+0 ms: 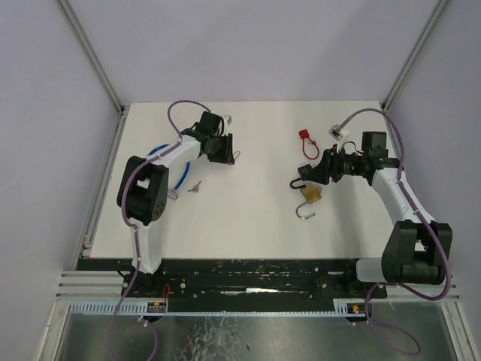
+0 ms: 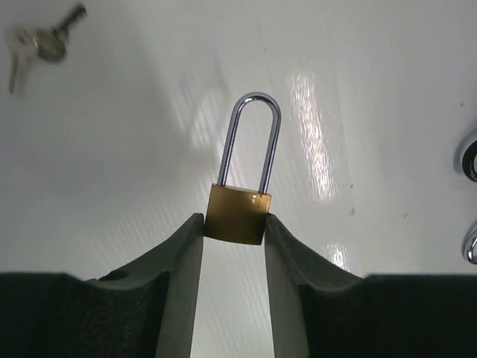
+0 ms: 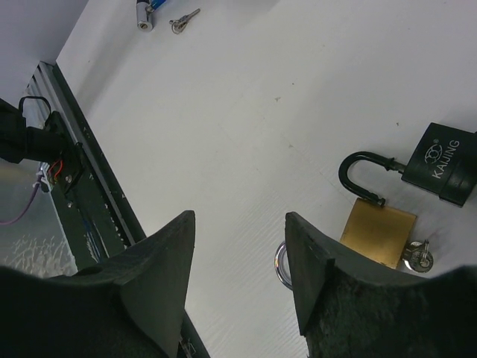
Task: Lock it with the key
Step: Move the lock to the center of the board.
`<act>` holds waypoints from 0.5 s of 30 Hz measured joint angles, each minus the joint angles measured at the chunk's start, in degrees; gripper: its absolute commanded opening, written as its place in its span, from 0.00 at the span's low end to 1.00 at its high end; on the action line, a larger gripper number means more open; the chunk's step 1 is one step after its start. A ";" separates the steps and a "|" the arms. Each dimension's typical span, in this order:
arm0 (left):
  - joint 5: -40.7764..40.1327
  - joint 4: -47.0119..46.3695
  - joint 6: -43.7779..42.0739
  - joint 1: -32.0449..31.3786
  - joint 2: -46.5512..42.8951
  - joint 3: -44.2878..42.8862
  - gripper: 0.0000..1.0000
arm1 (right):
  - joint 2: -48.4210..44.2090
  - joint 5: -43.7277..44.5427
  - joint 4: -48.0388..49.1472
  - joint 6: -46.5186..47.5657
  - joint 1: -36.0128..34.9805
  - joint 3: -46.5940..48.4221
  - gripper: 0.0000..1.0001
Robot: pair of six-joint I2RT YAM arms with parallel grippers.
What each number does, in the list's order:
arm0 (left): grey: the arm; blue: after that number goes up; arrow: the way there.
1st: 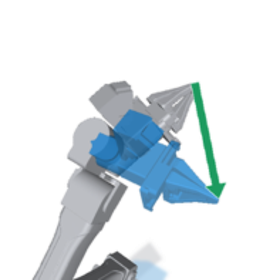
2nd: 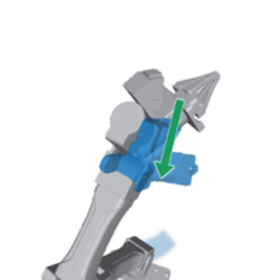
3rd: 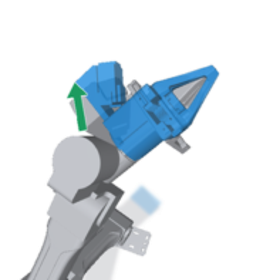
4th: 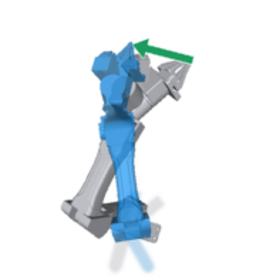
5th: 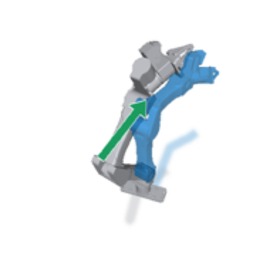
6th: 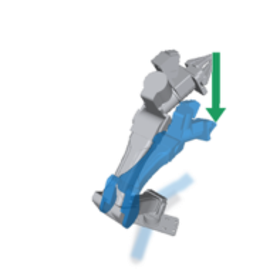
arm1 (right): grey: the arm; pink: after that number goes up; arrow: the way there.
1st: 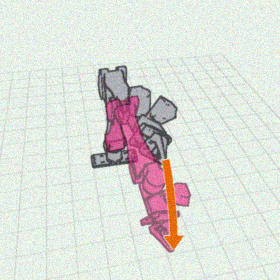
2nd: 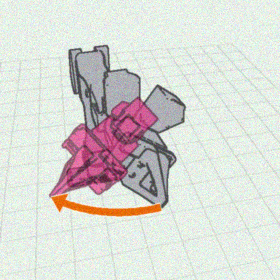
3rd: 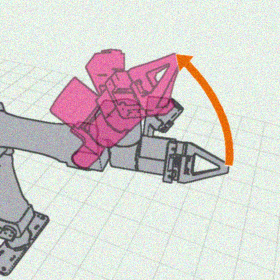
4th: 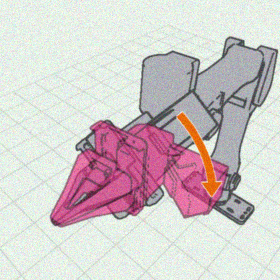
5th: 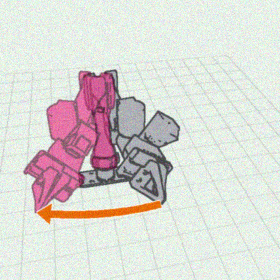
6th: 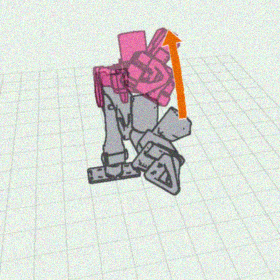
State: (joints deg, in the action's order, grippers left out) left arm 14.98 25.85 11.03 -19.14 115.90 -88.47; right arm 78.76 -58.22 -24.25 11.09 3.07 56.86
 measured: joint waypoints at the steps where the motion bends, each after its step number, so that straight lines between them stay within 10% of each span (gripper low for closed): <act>1: -0.33 -0.44 1.07 -0.44 -0.98 1.88 0.00 | -0.20 -0.09 0.46 -0.42 0.00 -0.46 0.58; 15: -17.31 -5.81 17.57 -10.73 -11.28 23.91 0.08 | -2.38 -1.49 4.98 -4.26 -0.07 -4.28 0.57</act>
State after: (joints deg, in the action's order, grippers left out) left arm -2.33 20.03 28.60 -29.87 104.62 -64.55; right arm 76.38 -59.70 -19.27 6.83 3.01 52.58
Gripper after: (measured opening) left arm 0.338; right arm 0.578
